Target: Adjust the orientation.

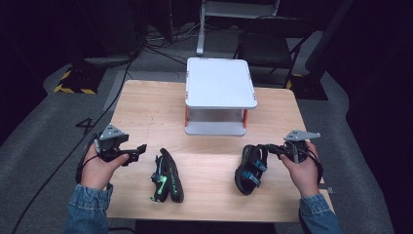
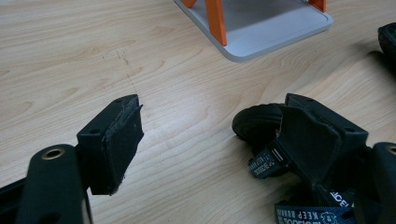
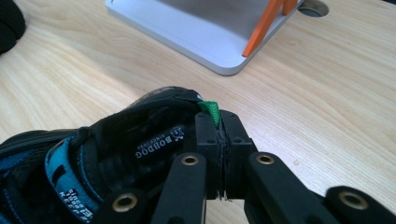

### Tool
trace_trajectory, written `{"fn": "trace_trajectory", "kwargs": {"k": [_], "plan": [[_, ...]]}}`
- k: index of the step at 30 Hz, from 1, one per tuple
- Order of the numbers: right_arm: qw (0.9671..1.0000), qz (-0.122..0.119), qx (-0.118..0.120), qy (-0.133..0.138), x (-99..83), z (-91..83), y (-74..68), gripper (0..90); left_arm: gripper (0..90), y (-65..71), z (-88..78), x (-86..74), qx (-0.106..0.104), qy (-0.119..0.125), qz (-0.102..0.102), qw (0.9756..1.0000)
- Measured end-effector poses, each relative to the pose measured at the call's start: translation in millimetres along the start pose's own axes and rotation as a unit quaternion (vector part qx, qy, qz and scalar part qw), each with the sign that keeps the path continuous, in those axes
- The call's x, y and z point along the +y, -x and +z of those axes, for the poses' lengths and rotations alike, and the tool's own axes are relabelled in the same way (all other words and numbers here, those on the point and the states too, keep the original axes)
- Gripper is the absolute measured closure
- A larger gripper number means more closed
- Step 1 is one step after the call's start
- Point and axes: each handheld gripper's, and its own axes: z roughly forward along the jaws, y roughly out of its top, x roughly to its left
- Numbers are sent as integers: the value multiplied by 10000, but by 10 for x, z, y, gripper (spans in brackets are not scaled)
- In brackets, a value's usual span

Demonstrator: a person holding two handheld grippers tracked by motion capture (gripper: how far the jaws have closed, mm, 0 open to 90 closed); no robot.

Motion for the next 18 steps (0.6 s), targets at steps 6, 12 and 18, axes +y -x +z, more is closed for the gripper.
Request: {"fn": "trace_trajectory", "kwargs": {"k": [6,12,18], "plan": [[9998,-99,108,110,23,61,-54,880,218,3,3,-11,-1,-12,-43,10000],[9991,-174,275,273,60,177,-130,881,217,15,35,-19,-26,-66,-35,10000],[9978,-407,397,352,86,286,-203,862,218,18,56,-23,-50,-99,-17,9999]]}}
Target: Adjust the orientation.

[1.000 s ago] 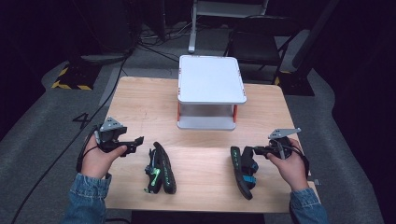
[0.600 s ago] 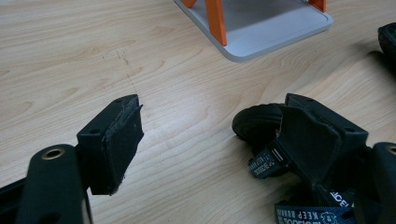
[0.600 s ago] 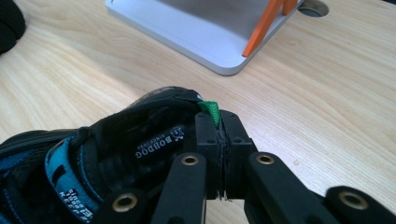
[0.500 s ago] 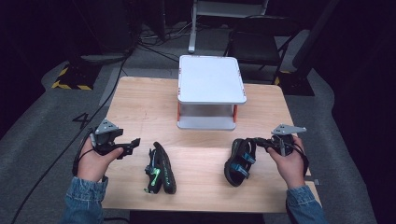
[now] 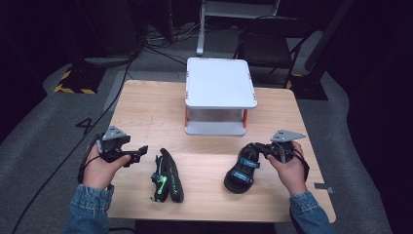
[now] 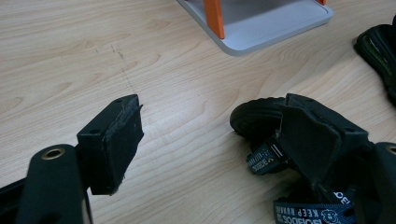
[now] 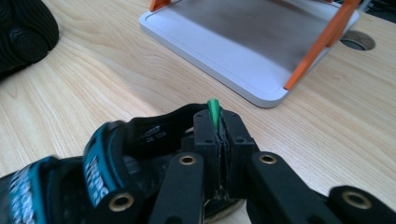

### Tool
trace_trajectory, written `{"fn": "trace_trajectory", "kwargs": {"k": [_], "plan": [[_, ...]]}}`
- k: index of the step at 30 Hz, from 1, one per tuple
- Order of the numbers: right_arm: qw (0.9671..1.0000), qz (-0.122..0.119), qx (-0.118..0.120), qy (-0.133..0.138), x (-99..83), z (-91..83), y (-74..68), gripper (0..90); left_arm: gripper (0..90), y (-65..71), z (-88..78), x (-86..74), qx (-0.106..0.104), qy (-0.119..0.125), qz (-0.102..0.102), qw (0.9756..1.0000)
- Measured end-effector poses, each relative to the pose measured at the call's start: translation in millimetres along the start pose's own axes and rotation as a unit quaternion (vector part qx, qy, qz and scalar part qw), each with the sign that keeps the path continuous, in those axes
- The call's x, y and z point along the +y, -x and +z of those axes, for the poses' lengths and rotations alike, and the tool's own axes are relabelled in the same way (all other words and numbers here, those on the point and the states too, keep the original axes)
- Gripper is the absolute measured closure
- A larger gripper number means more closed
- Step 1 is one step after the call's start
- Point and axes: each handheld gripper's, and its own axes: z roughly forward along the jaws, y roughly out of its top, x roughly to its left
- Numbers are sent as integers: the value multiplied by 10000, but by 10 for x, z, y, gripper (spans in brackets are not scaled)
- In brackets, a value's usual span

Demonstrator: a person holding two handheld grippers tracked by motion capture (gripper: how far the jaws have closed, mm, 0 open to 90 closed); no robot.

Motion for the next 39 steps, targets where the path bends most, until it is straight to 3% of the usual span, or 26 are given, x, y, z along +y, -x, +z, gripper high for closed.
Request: {"fn": "trace_trajectory", "kwargs": {"k": [5,9,11,13,15,17,19,24,27,29,32,37,38,39], "plan": [[10000,-73,-28,62,19,-102,3,731,220,-15,-8,10,20,35,-11,10000],[9999,-157,5,-47,54,-240,-14,610,220,-14,1,27,-15,31,1,10000],[9987,-249,174,-410,81,-302,-47,558,221,-9,6,36,-27,26,4,10000],[9925,-400,494,-1042,86,-329,-120,552,220,-9,16,47,-39,50,17,10000],[9810,-536,854,-1657,61,-328,-213,550,220,-7,24,58,-55,42,28,10000],[9707,-637,1053,-2066,31,-304,-305,553,220,-6,31,71,-59,62,32,10000],[9625,-768,1188,-2315,6,-242,-389,552,220,-1,39,84,-82,59,37,9999],[9506,-840,1441,-2619,-58,-47,-531,539,221,5,65,107,-119,58,83,9999],[9455,-861,1549,-2733,-83,27,-570,598,220,8,85,111,-126,10,80,9999],[9443,-858,1569,-2761,-90,63,-590,661,221,11,100,108,-126,-1,72,9999],[9453,-847,1513,-2764,-84,77,-585,743,223,15,104,101,-140,-20,68,9999],[9454,-768,1729,-2653,-40,27,-570,843,225,3,75,81,-109,-12,50,9999],[9447,-716,1842,-2617,-27,15,-565,900,226,3,70,72,-105,-20,38,9999],[9432,-702,1978,-2575,-14,6,-569,900,226,4,65,63,-95,-23,24,9999]]}}
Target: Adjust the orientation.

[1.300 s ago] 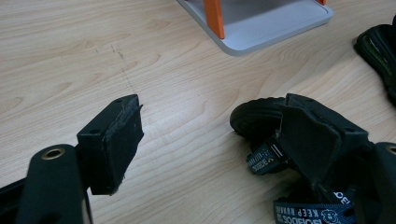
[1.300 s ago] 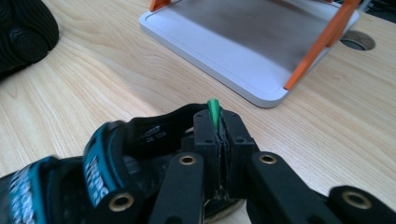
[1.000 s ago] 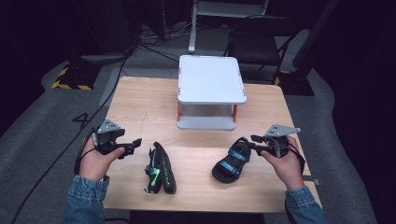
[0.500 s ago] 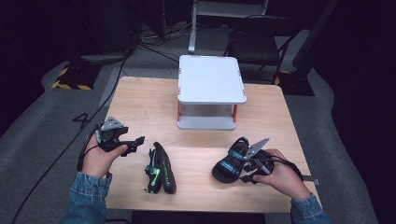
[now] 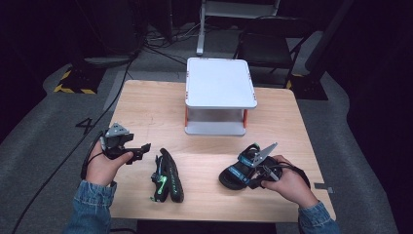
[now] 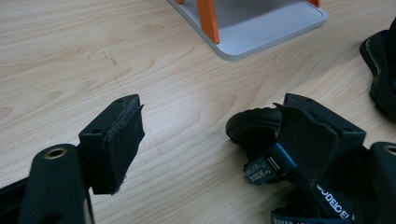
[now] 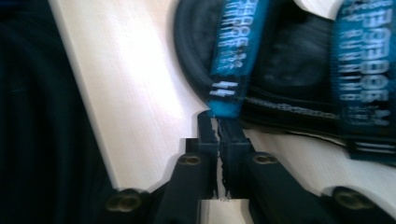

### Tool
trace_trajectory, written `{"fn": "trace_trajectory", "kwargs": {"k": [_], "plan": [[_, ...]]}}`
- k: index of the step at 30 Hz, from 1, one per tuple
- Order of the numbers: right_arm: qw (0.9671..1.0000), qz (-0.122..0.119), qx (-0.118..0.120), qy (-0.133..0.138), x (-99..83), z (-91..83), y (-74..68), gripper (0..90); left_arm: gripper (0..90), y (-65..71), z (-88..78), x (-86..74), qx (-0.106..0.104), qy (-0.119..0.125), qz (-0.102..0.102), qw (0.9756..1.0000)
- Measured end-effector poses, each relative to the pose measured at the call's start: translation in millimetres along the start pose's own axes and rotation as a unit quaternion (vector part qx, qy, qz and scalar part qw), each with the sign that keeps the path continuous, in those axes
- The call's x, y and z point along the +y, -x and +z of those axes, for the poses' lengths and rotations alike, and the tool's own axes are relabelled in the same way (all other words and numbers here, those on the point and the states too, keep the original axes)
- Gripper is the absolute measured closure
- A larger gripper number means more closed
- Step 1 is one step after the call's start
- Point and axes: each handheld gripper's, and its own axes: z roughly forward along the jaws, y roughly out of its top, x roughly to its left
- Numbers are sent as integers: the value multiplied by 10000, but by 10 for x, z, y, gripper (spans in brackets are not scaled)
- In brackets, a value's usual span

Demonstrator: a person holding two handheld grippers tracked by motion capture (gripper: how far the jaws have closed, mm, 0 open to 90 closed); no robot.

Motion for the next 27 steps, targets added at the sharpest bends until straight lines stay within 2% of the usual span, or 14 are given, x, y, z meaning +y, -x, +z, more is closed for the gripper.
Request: {"fn": "trace_trajectory", "kwargs": {"k": [3,6,8,12,15,17,19,22,24,26,27], "plan": [[9997,-10,53,256,50,-39,-15,900,226,-8,-25,-29,40,-19,6,10000],[9982,-50,269,527,109,-49,-15,900,226,-14,-65,-70,64,-22,-40,10000],[9971,-104,324,681,150,-52,-15,900,227,-25,-97,-103,112,-16,-77,9999],[9947,-163,265,983,254,-32,-1,900,228,-54,-165,-179,193,-46,-147,9997],[9940,-235,22,1067,311,-37,-3,900,228,-67,-204,-217,258,-28,-170,9995],[9920,-312,-56,1219,345,-70,-16,900,228,-75,-229,-239,290,-34,-200,9994],[9919,-392,-176,1192,376,-74,-39,900,228,-78,-238,-256,306,-43,-205,9993],[9929,-415,-220,1096,405,-23,-41,900,229,-61,-238,-273,295,-64,-178,9994],[9922,-473,-229,1126,420,13,-28,900,229,-49,-239,-281,270,-81,-176,9994],[9907,-582,-353,1177,441,22,-34,898,228,-47,-242,-288,266,-86,-167,9995],[9901,-623,-397,1195,448,23,-36,866,228,-51,-247,-291,282,-87,-150,9995]]}}
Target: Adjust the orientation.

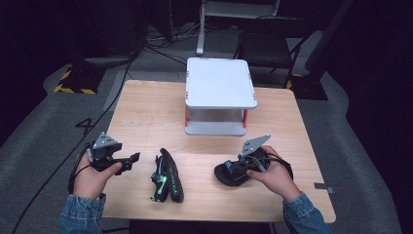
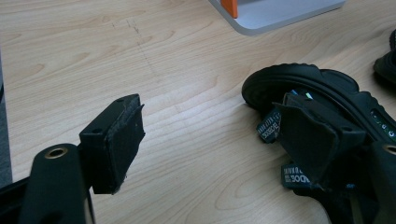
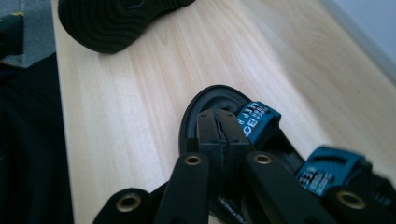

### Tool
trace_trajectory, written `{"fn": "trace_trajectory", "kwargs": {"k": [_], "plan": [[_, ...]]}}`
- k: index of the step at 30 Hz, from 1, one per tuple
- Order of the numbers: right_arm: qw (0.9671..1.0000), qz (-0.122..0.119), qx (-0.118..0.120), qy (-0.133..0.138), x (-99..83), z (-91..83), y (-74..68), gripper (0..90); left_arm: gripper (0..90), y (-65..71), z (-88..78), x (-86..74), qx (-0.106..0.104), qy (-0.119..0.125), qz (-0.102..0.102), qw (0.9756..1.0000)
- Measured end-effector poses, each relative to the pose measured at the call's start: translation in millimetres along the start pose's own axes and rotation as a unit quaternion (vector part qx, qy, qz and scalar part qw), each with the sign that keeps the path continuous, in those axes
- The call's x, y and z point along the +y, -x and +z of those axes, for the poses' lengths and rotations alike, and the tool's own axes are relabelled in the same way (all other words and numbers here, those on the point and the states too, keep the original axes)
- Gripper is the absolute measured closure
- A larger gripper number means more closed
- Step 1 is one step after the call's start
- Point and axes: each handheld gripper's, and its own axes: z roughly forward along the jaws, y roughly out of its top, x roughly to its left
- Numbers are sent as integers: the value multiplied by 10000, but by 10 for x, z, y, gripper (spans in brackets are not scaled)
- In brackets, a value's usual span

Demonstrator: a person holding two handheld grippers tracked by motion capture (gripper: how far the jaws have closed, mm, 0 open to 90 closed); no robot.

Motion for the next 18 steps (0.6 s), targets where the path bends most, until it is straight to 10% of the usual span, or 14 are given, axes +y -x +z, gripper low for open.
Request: {"fn": "trace_trajectory", "kwargs": {"k": [11,15,18], "plan": [[9961,-434,-762,-2,-3,92,25,563,228,16,34,4,-44,-42,29,10000],[9978,-503,-403,182,-32,137,41,849,226,26,48,0,-81,-75,62,9999],[9967,-587,-518,233,1,110,7,871,225,27,46,-6,-72,-68,48,9999]]}}
